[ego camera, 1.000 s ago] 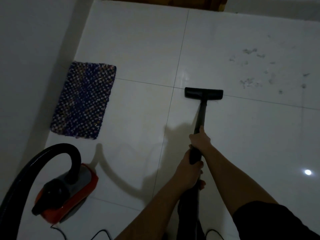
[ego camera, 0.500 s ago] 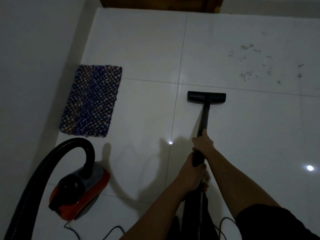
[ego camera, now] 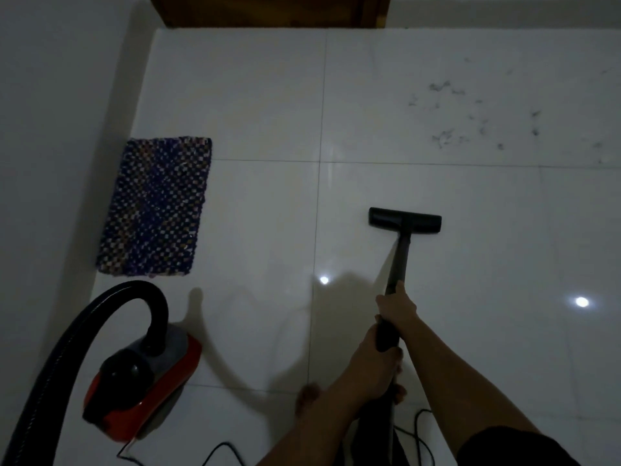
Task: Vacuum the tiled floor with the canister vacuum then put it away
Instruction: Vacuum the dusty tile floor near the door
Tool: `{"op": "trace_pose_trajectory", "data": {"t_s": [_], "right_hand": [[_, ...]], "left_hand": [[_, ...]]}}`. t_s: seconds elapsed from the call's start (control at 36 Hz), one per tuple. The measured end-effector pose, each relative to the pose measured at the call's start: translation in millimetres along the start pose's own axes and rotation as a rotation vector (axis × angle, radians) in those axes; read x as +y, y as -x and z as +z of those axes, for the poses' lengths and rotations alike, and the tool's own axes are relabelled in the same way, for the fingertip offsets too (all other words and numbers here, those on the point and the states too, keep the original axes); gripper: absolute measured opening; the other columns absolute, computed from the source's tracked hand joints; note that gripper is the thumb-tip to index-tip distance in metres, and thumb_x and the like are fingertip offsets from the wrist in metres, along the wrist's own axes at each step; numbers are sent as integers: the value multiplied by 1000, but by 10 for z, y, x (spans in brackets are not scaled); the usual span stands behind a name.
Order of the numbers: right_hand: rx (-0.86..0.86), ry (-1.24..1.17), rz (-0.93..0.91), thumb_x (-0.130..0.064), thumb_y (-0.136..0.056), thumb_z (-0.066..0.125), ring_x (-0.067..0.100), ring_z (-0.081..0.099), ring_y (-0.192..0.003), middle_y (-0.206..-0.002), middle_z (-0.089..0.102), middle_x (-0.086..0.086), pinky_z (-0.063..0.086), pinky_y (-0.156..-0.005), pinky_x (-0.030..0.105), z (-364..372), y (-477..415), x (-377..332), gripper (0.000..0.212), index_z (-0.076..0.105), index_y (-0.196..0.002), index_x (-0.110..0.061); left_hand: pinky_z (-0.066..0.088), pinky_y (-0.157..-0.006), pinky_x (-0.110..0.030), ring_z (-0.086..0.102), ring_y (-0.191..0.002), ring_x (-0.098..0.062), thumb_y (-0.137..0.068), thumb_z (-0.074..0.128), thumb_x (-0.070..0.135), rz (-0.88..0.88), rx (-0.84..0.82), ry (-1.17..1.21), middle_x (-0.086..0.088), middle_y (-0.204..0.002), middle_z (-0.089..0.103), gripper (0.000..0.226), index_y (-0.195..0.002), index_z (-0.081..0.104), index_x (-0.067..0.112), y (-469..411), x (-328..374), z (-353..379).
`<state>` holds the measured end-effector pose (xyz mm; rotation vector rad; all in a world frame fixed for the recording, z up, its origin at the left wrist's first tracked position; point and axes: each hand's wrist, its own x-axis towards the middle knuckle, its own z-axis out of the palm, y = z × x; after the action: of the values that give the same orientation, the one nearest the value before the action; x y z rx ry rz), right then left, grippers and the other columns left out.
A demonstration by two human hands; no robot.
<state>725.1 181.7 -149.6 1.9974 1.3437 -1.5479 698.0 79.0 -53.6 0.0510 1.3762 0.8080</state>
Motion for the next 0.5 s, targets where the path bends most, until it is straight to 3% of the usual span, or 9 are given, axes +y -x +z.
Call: {"op": "trace_pose_trajectory", "data": {"t_s": [0.06, 0.14, 0.22, 0.28, 0.33, 0.44, 0.5], "right_hand": [[2, -15, 17, -9, -95, 46, 21, 51, -57, -123, 48, 26, 54, -66, 36, -135, -62, 85, 73, 5, -153, -25], [3, -23, 27, -10, -94, 46, 21, 52, -56, -109, 50, 23, 48, -51, 29, -328, -190, 194, 74, 3, -153, -24], [4, -35, 35, -11, -94, 47, 22, 53, -56, -102, 48, 19, 50, -56, 32, -507, -338, 201, 75, 3, -153, -26], [-12, -59, 30, -12, -94, 47, 22, 53, -57, -103, 49, 19, 50, -58, 33, -616, -452, 141, 75, 2, -153, -27], [-34, -61, 14, -13, -95, 46, 21, 53, -57, -104, 50, 19, 45, -50, 28, -721, -576, 36, 75, 0, -152, -28], [-74, -70, -7, -14, -95, 46, 22, 55, -57, -119, 56, 25, 43, -46, 27, -931, -860, -247, 77, -2, -152, -30], [-83, -74, -11, -14, -94, 47, 23, 55, -58, -123, 55, 27, 45, -48, 28, -1042, -983, -394, 77, -2, -152, -31]], "left_hand": [[41, -35, -18, 43, -50, -13, -95, 38, 14, -38, -12, -10, -4, -71, 45, 24, -118, 41, 22, -98, 1, 140], [40, -35, -18, 40, -47, -12, -96, 37, 13, -50, 1, -43, -2, -65, 44, 18, -112, 46, 15, -243, 19, 344], [41, -46, -23, 42, -49, -9, -94, 41, 10, -33, 7, -78, 0, -66, 47, 26, -119, 46, 15, -393, 63, 495], [42, -48, -24, 44, -52, -11, -95, 41, 13, -26, 17, -85, -1, -70, 49, 26, -118, 45, 21, -495, 142, 567], [42, -44, -25, 46, -54, -13, -95, 41, 16, -20, 24, -81, -4, -72, 50, 32, -126, 42, 18, -601, 271, 618], [40, -36, -13, 47, -56, -11, -96, 42, 14, -4, 29, -107, -3, -77, 50, 42, -137, 34, 23, -801, 635, 704], [41, -37, -14, 48, -57, -12, -96, 42, 13, -1, 42, -117, -7, -83, 51, 45, -139, 33, 23, -901, 809, 754]]}}
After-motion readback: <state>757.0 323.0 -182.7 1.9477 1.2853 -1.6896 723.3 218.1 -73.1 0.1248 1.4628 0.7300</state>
